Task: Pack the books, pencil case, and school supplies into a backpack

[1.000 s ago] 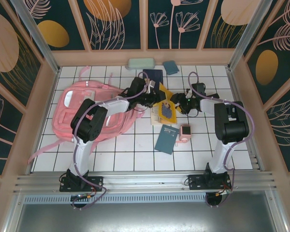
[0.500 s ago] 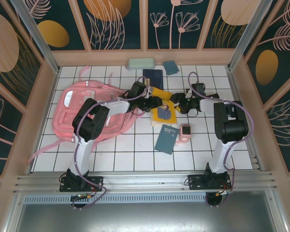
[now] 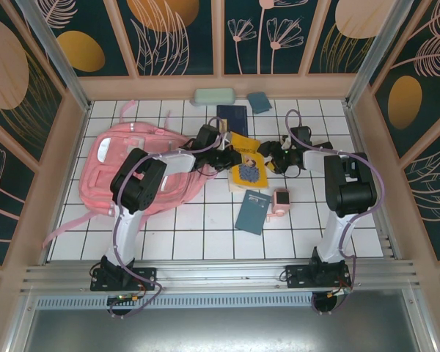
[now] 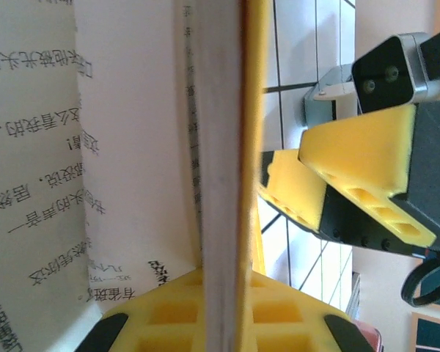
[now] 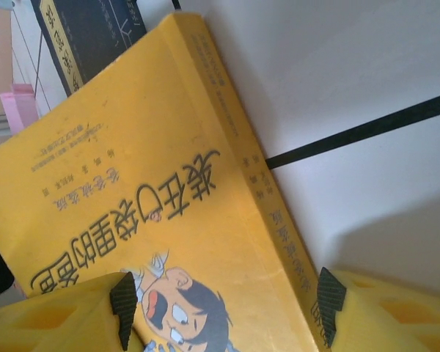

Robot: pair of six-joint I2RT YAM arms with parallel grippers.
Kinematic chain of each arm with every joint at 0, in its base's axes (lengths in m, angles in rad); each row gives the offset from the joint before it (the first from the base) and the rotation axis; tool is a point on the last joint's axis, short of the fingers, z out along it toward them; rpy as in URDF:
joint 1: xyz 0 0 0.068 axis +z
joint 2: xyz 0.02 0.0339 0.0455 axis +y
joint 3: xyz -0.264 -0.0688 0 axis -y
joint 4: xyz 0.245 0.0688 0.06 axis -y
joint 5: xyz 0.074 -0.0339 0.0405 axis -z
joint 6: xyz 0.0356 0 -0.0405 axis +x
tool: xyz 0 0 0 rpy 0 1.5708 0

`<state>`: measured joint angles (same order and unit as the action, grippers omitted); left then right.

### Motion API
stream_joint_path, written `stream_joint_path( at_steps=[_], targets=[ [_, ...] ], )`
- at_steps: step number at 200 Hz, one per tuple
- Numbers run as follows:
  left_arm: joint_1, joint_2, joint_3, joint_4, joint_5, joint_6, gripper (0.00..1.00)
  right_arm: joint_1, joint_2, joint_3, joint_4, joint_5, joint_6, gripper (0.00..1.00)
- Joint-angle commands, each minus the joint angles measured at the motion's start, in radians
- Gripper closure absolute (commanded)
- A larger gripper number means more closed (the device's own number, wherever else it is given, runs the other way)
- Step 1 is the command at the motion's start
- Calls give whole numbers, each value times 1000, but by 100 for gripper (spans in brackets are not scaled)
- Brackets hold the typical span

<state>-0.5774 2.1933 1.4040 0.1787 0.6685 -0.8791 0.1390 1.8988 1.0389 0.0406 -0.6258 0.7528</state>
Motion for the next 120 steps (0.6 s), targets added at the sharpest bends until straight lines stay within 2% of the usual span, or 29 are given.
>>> stream_joint_path(
  at_steps=[1, 70, 120],
  targets=[
    [11, -84, -19, 40, 57, 26, 99, -15, -13, -1, -3, -7, -15, 30],
    [26, -133, -34, 126, 92, -13, 100, -15, 28, -64, 272, -266, 121, 25],
    [30, -127, -23, 139, 104, -15, 100, 1, 70, -121, 577, -404, 322, 24]
  ],
)
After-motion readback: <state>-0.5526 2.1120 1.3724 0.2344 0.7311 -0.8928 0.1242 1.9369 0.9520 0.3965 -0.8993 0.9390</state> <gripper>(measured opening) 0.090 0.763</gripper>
